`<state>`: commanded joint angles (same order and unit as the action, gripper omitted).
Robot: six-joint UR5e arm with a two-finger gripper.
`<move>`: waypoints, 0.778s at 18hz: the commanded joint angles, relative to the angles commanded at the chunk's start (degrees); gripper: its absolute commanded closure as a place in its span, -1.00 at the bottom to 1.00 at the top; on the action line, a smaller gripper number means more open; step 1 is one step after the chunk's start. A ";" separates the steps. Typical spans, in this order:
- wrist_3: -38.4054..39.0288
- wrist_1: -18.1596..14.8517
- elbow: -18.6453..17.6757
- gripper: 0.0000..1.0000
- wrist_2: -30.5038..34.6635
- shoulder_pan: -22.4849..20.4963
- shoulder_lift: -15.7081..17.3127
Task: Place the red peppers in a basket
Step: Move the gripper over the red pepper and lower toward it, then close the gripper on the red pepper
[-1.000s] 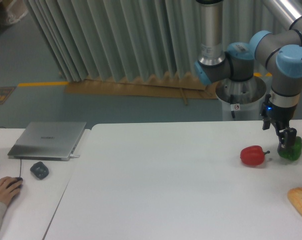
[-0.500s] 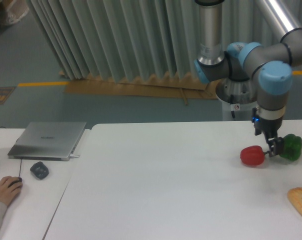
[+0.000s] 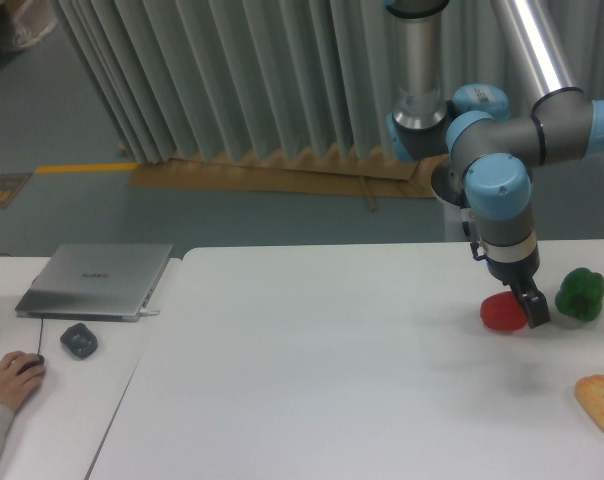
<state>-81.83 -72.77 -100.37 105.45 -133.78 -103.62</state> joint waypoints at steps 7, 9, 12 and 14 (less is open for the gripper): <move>0.18 -0.35 -0.27 -1.00 2.04 2.12 -1.85; 0.18 -0.26 -1.06 -1.00 2.30 2.12 -1.85; 0.44 -0.26 -1.49 -1.00 3.44 2.99 -2.29; 0.79 -0.26 -1.59 -1.00 3.97 3.34 -2.99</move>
<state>-81.04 -73.04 -101.95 109.42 -130.43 -106.61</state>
